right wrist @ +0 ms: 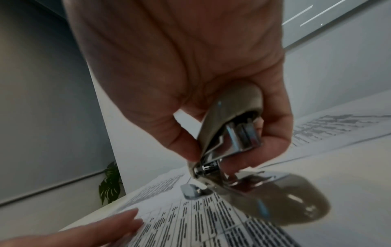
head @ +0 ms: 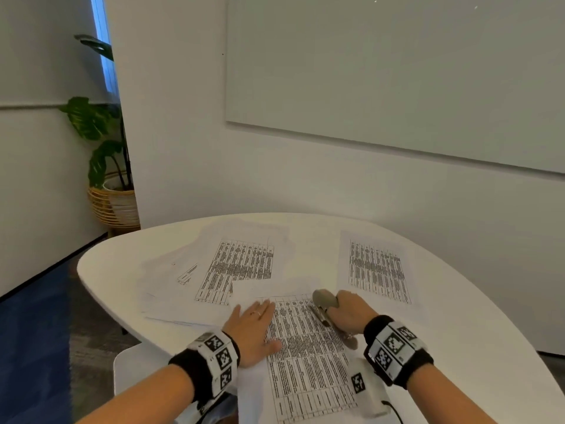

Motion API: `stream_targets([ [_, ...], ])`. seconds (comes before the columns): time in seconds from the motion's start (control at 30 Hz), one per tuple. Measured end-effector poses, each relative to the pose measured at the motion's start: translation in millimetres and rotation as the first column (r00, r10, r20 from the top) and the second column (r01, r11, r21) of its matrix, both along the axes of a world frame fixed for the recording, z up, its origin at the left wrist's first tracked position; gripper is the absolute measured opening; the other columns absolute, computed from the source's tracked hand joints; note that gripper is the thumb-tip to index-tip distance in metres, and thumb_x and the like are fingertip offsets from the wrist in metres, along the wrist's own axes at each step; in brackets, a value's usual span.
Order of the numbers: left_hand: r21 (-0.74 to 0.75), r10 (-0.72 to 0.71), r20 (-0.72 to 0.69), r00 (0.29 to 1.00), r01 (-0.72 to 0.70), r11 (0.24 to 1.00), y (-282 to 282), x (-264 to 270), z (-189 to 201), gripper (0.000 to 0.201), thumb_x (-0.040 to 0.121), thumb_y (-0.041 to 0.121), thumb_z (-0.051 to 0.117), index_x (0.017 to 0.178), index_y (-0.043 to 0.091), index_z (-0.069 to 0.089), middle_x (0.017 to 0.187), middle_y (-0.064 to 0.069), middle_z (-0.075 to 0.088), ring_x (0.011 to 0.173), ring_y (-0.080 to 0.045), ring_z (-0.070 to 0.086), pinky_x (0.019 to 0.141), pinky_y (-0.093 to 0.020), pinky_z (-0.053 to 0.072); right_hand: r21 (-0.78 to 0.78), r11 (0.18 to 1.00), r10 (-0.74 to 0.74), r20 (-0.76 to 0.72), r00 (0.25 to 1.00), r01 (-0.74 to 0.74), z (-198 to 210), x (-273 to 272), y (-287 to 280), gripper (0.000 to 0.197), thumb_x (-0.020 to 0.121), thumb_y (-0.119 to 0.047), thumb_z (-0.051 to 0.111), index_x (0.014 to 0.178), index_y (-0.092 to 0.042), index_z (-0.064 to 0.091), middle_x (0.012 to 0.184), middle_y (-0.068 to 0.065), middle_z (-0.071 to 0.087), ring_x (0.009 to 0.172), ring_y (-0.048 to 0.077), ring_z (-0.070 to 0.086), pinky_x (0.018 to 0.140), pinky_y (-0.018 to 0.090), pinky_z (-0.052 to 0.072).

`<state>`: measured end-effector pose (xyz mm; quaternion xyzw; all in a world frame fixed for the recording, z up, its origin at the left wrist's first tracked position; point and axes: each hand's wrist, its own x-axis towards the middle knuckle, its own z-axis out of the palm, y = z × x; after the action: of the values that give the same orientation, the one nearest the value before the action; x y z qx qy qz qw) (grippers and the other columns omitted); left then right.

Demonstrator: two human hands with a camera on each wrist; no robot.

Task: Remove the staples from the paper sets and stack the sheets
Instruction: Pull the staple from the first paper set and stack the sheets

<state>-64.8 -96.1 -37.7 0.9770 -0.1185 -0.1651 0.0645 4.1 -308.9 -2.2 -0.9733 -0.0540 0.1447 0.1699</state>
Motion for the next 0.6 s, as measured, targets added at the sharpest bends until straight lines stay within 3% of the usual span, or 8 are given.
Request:
stream_targets([
  [0.07, 0.041, -0.019, -0.018, 1.0, 0.019, 0.999, -5, -6, -1, 0.105, 0.068, 0.079, 0.002, 0.151, 0.016, -0.008, 0.16, -0.002, -0.007, 0.147, -0.02, -0.002, 0.118, -0.048, -0.003, -0.037, 0.999, 0.021, 0.006, 1.0, -0.021, -3, 0, 2, 0.012, 0.093, -0.02, 0.044, 0.098, -0.009, 0.044, 0.098, 0.008, 0.054, 0.083, 0.021, 0.053, 0.051, 0.017, 0.035],
  [0.1, 0.061, -0.034, -0.016, 0.999, 0.035, 0.998, -7, -11, -1, 0.101, 0.073, 0.078, 0.005, 0.152, 0.016, -0.005, 0.16, -0.003, -0.004, 0.147, -0.021, 0.002, 0.118, -0.049, -0.003, -0.053, 0.998, 0.024, 0.004, 1.0, -0.024, -4, 0, 3, 0.013, 0.093, -0.02, 0.044, 0.1, -0.009, 0.044, 0.101, 0.008, 0.054, 0.084, 0.021, 0.052, 0.051, 0.017, 0.033],
  [0.17, 0.066, -0.071, 0.031, 0.997, 0.069, 0.995, -11, -22, 1, 0.083, 0.09, 0.067, 0.025, 0.152, 0.015, 0.005, 0.16, -0.005, 0.009, 0.146, -0.024, 0.013, 0.119, -0.049, 0.002, -0.079, 0.997, 0.025, -0.013, 1.0, -0.026, -8, 3, 4, 0.016, 0.091, -0.021, 0.046, 0.103, -0.01, 0.044, 0.11, 0.011, 0.055, 0.086, 0.021, 0.051, 0.051, 0.016, 0.031],
  [0.23, 0.03, -0.086, 0.094, 0.992, 0.083, 0.996, -17, -28, 3, 0.074, 0.093, 0.056, 0.04, 0.15, 0.015, 0.018, 0.154, -0.007, 0.026, 0.14, -0.024, 0.026, 0.118, -0.046, 0.01, -0.105, 0.994, 0.032, -0.028, 0.999, -0.034, -10, 6, 4, 0.015, 0.09, -0.02, 0.047, 0.101, -0.012, 0.042, 0.115, 0.013, 0.055, 0.087, 0.022, 0.051, 0.052, 0.016, 0.032],
  [0.3, -0.033, -0.059, 0.124, 0.99, 0.064, 0.997, -21, -27, 5, 0.068, 0.092, 0.052, 0.045, 0.147, 0.015, 0.028, 0.148, -0.007, 0.034, 0.136, -0.023, 0.032, 0.116, -0.043, 0.017, -0.132, 0.991, 0.032, -0.034, 0.999, -0.036, -13, 9, 3, 0.014, 0.089, -0.02, 0.047, 0.1, -0.013, 0.041, 0.114, 0.013, 0.054, 0.088, 0.022, 0.051, 0.055, 0.019, 0.035],
  [0.4, -0.027, -0.056, 0.107, 0.993, 0.06, 0.998, -25, -11, 3, 0.069, 0.093, 0.051, 0.046, 0.147, 0.014, 0.027, 0.156, -0.007, 0.02, 0.143, -0.023, 0.019, 0.117, -0.045, 0.014, -0.143, 0.99, 0.011, -0.034, 0.999, -0.016, -17, 11, 5, 0.016, 0.089, -0.022, 0.049, 0.1, -0.013, 0.041, 0.106, 0.008, 0.053, 0.088, 0.021, 0.051, 0.057, 0.022, 0.037],
  [0.5, 0.019, -0.054, 0.07, 0.996, 0.053, 0.998, -27, 13, -1, 0.077, 0.091, 0.057, 0.045, 0.15, 0.015, 0.02, 0.16, -0.004, 0.008, 0.146, -0.024, 0.008, 0.117, -0.048, 0.007, -0.144, 0.99, -0.005, -0.034, 0.999, 0.0, -19, 16, 11, 0.029, 0.091, -0.024, 0.051, 0.115, -0.01, 0.043, 0.118, 0.011, 0.053, 0.096, 0.022, 0.055, 0.072, 0.026, 0.045],
  [0.6, 0.033, -0.067, 0.04, 0.997, 0.065, 0.997, -26, 30, -5, 0.095, 0.081, 0.071, 0.048, 0.152, 0.017, 0.015, 0.16, 0.0, 0.007, 0.145, -0.025, 0.011, 0.116, -0.051, 0.013, -0.142, 0.99, -0.025, -0.034, 0.999, 0.02, -20, 21, 21, 0.042, 0.093, -0.026, 0.049, 0.129, -0.006, 0.038, 0.129, 0.014, 0.048, 0.112, 0.026, 0.054, 0.085, 0.029, 0.045],
])
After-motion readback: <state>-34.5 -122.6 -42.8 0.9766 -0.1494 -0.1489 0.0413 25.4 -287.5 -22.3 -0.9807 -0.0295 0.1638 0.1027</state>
